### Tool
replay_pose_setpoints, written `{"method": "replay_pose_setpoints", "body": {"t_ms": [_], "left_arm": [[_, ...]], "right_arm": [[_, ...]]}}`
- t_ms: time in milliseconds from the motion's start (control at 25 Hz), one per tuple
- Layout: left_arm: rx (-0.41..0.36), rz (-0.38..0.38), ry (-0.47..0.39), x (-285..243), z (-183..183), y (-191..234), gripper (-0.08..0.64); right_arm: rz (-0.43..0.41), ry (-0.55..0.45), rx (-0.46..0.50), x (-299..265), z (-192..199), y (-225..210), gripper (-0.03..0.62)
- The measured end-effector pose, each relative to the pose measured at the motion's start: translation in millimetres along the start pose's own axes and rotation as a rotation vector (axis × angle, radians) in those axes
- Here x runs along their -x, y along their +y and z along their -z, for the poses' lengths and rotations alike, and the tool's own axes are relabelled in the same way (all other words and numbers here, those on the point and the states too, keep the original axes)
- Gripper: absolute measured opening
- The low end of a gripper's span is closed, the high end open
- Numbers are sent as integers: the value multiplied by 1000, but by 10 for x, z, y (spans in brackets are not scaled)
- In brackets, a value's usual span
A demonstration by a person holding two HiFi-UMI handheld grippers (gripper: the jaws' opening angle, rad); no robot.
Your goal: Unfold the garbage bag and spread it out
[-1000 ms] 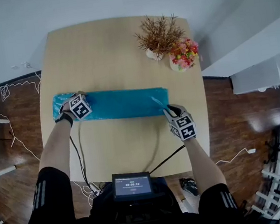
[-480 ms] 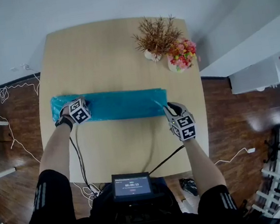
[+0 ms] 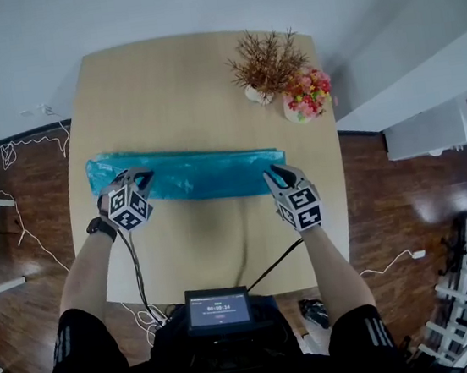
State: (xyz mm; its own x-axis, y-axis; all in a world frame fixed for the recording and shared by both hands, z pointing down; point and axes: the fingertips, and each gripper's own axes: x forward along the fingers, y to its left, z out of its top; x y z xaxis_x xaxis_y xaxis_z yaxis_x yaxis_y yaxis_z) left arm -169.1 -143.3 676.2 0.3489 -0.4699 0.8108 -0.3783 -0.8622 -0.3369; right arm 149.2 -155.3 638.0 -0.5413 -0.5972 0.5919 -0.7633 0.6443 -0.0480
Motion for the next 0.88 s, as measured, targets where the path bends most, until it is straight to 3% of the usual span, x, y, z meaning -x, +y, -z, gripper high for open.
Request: {"method": "replay_pose_setpoints", "body": {"t_ms": [120, 200, 240, 400, 560, 720, 800, 880], "left_arm": [[-61, -57, -50, 244, -141, -80, 1], [-106, -80, -72, 367, -202, -186, 1], [-133, -82, -81, 413, -228, -265, 1], [-211, -86, -101, 606, -383, -571, 1], [-225, -90, -108, 694, -392, -736, 0], [-253, -85, -103, 744, -354, -843, 0], [-254, -83, -100, 756, -337, -871, 0], [-245, -81, -98, 748, -326, -881, 0]], "right_arm": [[-47, -5, 47, -60, -175, 157, 127], [-107, 20, 130, -132, -242, 343, 191], [-142, 41, 193, -165, -273, 471, 228], [-232, 136, 494, -346, -189, 873, 233], [-225, 206, 708, -600, -117, 993, 233], [-233, 285, 806, -804, -6, 1033, 232], [-239, 323, 836, -852, 77, 1041, 199], [-234, 333, 849, -853, 109, 1032, 84]]}}
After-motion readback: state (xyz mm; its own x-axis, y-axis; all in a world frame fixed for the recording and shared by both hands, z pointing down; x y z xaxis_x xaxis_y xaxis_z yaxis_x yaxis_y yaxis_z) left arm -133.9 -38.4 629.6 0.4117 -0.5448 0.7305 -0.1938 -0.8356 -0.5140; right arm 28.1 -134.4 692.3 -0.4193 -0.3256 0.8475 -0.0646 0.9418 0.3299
